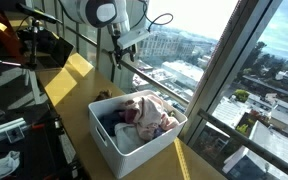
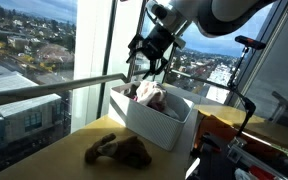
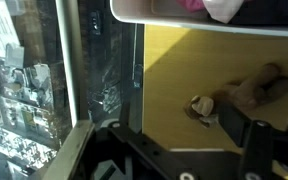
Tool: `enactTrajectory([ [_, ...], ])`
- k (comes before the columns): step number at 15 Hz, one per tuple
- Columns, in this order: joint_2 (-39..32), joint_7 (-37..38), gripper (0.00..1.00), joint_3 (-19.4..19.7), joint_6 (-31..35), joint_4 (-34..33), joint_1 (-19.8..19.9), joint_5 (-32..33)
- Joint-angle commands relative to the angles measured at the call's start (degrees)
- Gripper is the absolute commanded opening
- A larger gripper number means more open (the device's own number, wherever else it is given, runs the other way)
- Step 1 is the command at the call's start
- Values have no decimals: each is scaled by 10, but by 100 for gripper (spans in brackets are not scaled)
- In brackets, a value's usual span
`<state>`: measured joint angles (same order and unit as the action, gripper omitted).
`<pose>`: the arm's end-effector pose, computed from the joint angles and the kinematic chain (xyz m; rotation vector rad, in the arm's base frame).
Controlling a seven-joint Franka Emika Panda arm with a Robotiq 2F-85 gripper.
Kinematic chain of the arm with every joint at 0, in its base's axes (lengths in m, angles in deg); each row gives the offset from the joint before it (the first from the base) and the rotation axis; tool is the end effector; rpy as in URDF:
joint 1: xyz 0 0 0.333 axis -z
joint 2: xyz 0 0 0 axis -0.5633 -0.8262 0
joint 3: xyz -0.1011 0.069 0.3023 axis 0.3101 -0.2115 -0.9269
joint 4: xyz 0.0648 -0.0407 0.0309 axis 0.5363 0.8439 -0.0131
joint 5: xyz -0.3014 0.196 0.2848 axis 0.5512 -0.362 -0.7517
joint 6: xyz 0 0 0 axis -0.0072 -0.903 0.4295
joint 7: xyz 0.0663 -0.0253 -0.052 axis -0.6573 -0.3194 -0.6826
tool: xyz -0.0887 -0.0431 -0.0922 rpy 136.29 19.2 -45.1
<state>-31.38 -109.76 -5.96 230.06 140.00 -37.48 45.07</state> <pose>0.6569 0.1308 0.3305 1.8481 2.1185 0.4855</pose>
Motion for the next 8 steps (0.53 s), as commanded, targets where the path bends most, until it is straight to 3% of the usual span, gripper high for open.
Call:
enactTrajectory([
  [1,-28,56,100,-14,8,15,-41,50],
  [5,-90,108,100,-10,7,13,-65,102],
  [8,-146,119,100,-17,-9,-4,-56,97],
])
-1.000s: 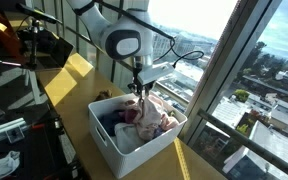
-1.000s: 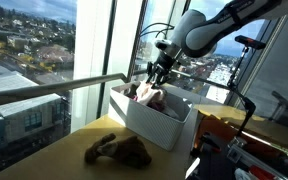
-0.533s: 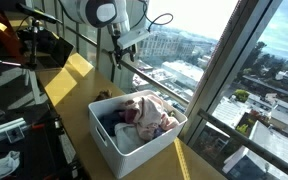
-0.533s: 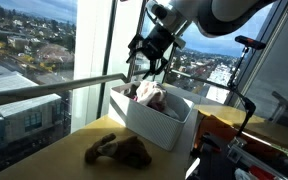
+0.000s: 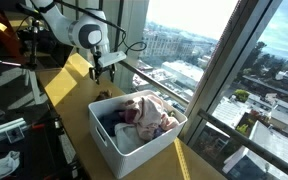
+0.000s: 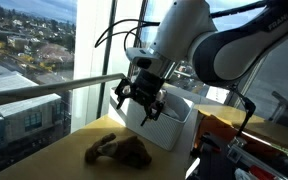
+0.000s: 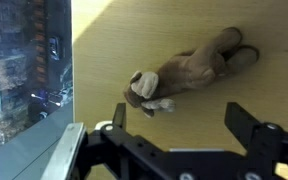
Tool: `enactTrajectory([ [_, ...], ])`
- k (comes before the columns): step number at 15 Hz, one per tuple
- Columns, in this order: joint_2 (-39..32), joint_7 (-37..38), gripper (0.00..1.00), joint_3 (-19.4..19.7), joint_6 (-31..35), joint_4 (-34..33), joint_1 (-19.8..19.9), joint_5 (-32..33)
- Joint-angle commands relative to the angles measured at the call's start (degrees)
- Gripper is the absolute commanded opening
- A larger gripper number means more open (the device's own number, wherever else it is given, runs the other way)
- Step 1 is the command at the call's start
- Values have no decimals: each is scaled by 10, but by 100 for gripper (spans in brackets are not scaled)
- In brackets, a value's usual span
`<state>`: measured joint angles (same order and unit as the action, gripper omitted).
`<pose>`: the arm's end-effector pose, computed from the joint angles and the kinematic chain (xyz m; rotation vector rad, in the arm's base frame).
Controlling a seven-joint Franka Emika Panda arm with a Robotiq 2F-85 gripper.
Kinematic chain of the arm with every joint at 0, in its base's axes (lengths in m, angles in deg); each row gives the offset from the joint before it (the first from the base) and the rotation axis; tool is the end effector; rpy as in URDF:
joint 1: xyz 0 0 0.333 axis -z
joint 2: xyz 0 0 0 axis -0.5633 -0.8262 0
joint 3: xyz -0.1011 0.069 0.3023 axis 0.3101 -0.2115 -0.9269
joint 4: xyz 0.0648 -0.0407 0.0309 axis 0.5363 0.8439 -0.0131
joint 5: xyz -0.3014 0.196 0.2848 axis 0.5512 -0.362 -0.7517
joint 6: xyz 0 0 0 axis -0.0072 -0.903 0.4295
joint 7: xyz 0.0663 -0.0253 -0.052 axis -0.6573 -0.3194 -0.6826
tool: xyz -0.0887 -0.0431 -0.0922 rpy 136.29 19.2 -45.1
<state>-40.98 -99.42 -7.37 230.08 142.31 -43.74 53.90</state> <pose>0.6068 0.2147 0.2017 1.8460 2.3002 0.2694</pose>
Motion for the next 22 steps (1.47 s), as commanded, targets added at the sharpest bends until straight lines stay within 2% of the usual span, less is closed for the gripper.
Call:
enactTrajectory([
  [1,-72,22,100,-5,-20,-38,9,0],
  [4,-123,52,100,-6,-36,-60,6,-1],
  [9,-196,55,100,-17,-46,-113,39,-22],
  [10,-208,53,79,-17,-47,-123,49,-24],
  [11,-218,51,74,-17,-47,-129,56,-26],
  [15,-239,37,42,-21,-41,-137,95,-29],
  [20,-205,27,6,-44,-54,-135,117,-39],
  [22,-178,20,0,-58,-55,-127,121,-46],
])
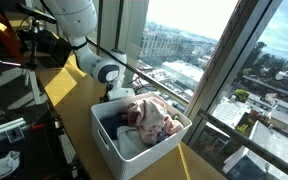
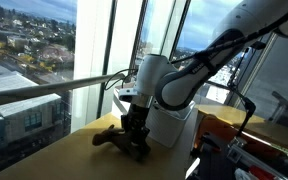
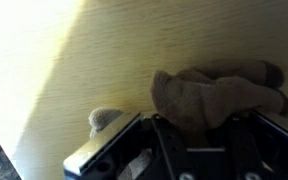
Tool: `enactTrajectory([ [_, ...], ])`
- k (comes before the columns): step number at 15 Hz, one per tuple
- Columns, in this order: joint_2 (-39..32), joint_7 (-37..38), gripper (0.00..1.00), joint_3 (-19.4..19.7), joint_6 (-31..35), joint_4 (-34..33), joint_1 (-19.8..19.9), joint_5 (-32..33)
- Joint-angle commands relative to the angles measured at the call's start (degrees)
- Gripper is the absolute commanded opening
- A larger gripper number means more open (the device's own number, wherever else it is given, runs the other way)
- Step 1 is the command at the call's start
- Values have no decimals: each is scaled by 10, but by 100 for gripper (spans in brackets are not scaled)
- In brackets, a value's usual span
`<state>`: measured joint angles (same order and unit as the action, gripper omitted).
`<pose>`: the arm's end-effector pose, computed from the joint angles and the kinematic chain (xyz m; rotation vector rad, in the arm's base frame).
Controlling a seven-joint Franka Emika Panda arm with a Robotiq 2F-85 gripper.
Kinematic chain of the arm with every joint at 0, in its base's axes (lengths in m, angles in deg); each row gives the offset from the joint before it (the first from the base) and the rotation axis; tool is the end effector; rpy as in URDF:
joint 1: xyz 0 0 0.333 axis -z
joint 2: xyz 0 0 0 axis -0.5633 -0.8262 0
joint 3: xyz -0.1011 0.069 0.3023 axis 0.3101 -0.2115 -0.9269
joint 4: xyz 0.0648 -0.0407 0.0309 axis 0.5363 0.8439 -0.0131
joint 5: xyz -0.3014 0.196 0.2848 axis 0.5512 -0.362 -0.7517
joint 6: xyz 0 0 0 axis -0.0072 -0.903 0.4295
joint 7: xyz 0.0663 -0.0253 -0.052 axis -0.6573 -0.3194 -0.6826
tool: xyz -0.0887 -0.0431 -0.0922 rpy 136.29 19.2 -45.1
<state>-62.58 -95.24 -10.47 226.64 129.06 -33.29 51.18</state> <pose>0.6507 0.1408 0.0543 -2.2797 -2.1458 -0.1053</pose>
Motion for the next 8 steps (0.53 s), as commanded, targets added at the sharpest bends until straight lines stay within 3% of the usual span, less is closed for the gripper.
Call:
enactTrajectory([
  [1,59,-26,0,-33,-18,15,19,-20],
  [5,149,-62,2,-54,-16,41,39,-47],
  [8,203,-96,2,-38,-18,41,55,-73],
])
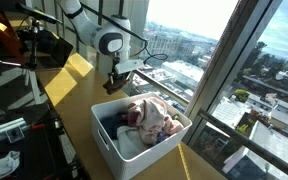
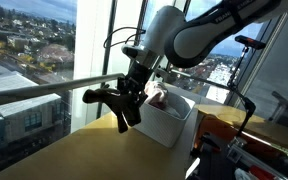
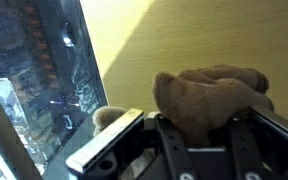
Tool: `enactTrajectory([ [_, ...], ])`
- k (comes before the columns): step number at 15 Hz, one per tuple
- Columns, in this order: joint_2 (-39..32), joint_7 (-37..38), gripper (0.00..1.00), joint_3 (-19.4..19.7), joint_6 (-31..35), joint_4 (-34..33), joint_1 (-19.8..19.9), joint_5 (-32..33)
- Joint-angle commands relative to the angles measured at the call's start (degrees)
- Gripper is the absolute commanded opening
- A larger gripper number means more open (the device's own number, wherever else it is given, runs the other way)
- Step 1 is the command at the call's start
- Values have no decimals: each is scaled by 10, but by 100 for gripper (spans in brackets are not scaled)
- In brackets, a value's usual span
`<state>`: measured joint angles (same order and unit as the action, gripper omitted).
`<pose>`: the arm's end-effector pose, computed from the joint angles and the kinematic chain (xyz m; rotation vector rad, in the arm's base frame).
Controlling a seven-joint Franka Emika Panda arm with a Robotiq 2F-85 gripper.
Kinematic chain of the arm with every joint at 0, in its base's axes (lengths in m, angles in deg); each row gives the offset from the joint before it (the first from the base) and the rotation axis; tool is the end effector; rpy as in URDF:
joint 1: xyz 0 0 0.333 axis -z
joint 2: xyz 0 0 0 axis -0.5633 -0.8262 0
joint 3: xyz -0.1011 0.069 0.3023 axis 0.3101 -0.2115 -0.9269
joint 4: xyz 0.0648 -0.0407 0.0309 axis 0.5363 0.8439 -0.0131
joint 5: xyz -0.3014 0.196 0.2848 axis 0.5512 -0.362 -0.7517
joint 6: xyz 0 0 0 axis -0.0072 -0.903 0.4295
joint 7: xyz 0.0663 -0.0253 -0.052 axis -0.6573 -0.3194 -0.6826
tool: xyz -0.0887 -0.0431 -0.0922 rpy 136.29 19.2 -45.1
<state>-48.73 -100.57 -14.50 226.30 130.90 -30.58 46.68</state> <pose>0.6839 0.1527 0.2067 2.1559 2.1331 0.3769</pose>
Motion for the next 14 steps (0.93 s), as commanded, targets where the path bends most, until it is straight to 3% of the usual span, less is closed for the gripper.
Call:
enactTrajectory([
  [1,77,-52,2,15,-14,22,35,-31],
  [5,98,-48,2,97,9,19,45,7],
  [9,65,-52,2,152,4,5,69,3],
  [14,-17,-37,2,174,10,25,70,7],
])
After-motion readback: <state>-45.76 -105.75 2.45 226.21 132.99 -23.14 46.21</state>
